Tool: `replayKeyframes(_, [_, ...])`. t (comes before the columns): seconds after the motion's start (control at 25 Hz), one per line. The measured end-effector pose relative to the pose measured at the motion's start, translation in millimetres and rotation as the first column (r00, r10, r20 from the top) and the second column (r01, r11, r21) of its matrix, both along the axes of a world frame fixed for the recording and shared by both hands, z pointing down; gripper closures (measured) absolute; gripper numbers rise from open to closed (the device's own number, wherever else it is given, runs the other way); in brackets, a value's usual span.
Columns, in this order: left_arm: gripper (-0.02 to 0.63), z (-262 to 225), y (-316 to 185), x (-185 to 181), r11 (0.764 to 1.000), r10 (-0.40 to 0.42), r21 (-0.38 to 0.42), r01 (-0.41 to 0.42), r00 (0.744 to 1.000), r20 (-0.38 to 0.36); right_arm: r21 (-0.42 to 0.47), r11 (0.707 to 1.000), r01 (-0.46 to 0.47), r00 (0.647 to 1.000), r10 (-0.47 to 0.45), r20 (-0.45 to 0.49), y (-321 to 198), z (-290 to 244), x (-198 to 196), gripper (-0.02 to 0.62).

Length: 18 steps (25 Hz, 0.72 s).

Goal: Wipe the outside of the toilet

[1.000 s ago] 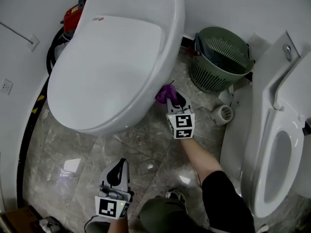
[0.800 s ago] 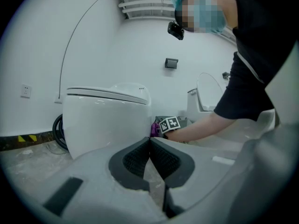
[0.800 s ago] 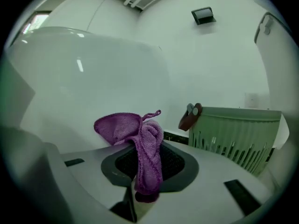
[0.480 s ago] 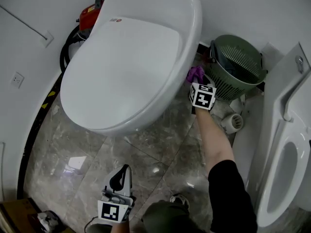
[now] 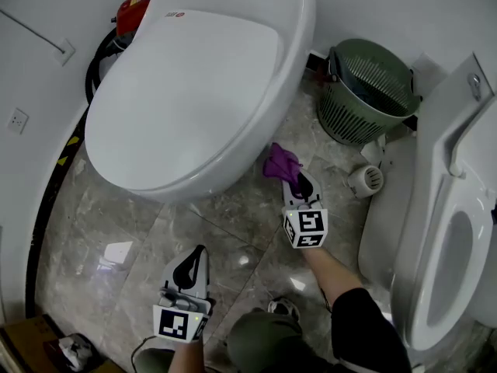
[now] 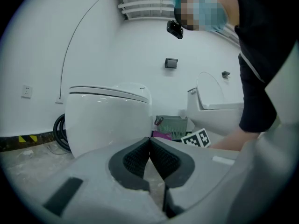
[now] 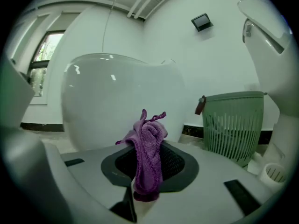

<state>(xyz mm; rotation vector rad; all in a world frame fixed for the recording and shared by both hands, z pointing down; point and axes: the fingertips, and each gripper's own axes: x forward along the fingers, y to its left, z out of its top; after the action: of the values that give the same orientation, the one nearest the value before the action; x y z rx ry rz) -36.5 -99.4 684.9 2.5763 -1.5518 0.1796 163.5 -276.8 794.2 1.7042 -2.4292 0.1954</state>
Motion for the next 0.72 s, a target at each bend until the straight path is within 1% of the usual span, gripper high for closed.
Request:
replayKeyframes(0.08, [0.603, -1, 0, 1, 1.0, 0.001, 0.011, -0.001, 1.0, -0.006, -0.018, 0.996, 0.088, 0.996, -0.088, 0.007, 36, 10, -36, 0.506])
replayKeyframes(0.16, [0.603, 1, 3, 2, 1.0, 0.008, 0.003, -0.008, 1.0, 0.003, -0.041, 0.982, 0.186, 0.983, -0.185, 0.016, 66, 17, -77, 0.506])
replayKeyframes(0.28, [0.603, 6, 8, 2, 1.0, 0.016, -0.015, -0.016, 1.0, 0.022, -0.07, 0.945, 0.319, 0.947, -0.32, 0.001, 97, 32, -132, 0.506])
replayKeyframes(0.4, [0.603, 9, 14, -1, 1.0, 0.008, -0.029, -0.007, 1.0, 0.029, -0.108, 0.911, 0.398, 0.916, -0.402, -0.017, 110, 49, -170, 0.506])
replayKeyframes(0.44, [0.603, 9, 16, -3, 0.999, 0.004, -0.032, -0.002, 0.999, 0.033, -0.121, 0.907, 0.403, 0.913, -0.408, -0.017, 108, 55, -177, 0.506])
replayKeyframes(0.52, [0.603, 11, 18, -7, 0.999, -0.005, -0.034, 0.007, 0.999, 0.039, -0.155, 0.916, 0.371, 0.927, -0.375, 0.003, 94, 69, -180, 0.506])
replayKeyframes(0.64, [0.603, 14, 19, -10, 0.999, -0.021, -0.038, 0.023, 0.999, 0.041, -0.198, 0.937, 0.287, 0.958, -0.287, 0.032, 63, 81, -167, 0.506])
replayKeyframes(0.72, [0.603, 15, 18, -10, 0.999, -0.025, -0.04, 0.026, 0.999, 0.039, -0.207, 0.943, 0.26, 0.965, -0.259, 0.033, 47, 82, -157, 0.505])
